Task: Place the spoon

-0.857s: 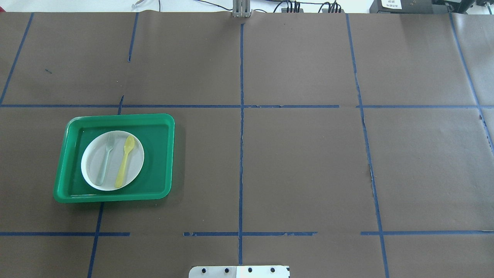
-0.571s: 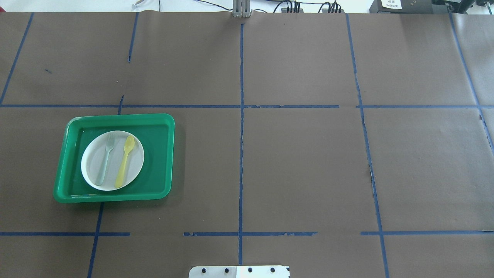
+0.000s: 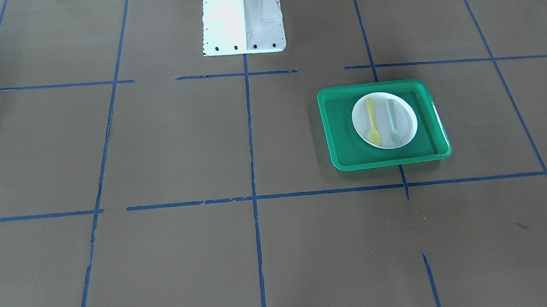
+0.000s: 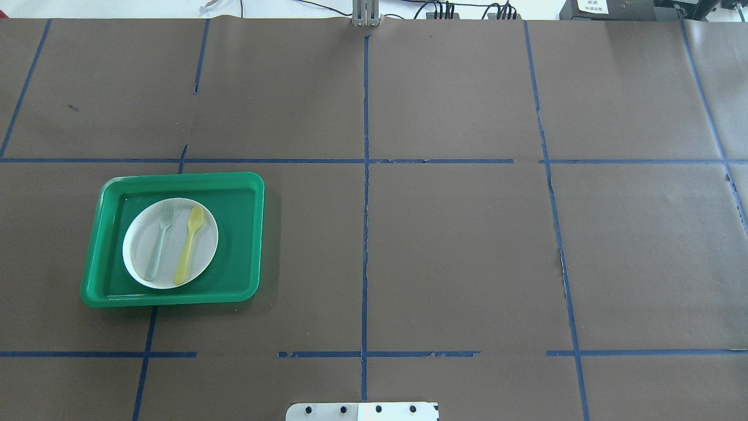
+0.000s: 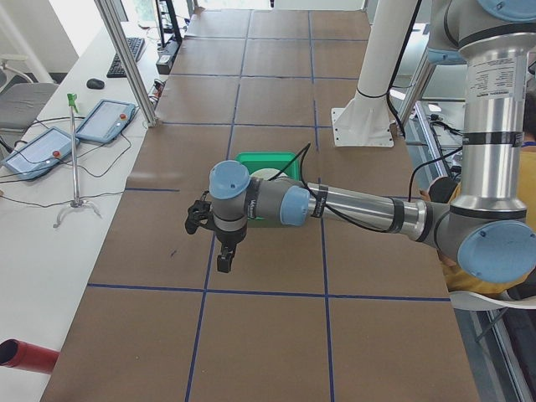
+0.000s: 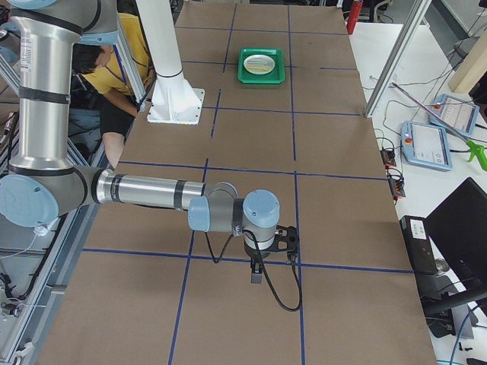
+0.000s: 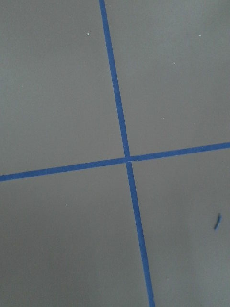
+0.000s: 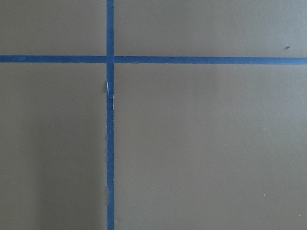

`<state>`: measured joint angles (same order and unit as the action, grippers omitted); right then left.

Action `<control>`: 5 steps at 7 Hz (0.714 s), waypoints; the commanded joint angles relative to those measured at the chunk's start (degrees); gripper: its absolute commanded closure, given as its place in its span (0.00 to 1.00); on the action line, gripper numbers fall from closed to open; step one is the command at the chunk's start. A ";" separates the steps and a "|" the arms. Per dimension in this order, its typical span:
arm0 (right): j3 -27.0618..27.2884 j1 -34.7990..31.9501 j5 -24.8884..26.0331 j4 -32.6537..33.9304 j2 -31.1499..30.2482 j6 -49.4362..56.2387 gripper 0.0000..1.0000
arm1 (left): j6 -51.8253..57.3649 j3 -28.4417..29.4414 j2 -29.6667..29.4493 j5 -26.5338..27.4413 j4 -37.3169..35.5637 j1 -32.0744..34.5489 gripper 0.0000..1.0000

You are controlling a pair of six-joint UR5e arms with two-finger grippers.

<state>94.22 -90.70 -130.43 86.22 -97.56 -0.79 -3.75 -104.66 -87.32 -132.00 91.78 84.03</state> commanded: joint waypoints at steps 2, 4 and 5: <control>0.00 0.00 0.00 0.00 0.00 0.00 0.00 | -32.52 -6.70 -4.16 2.95 10.90 -21.46 0.00; 0.00 0.00 0.00 0.00 0.00 0.00 0.00 | -46.72 -5.57 -6.89 11.03 18.75 -33.70 0.00; 0.00 0.00 0.00 0.00 0.00 0.09 0.00 | -51.83 -3.82 -8.99 14.72 21.14 -37.85 0.00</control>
<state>94.22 -90.70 -130.43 86.20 -97.56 -0.77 -48.19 -110.11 -94.11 -121.70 109.34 52.30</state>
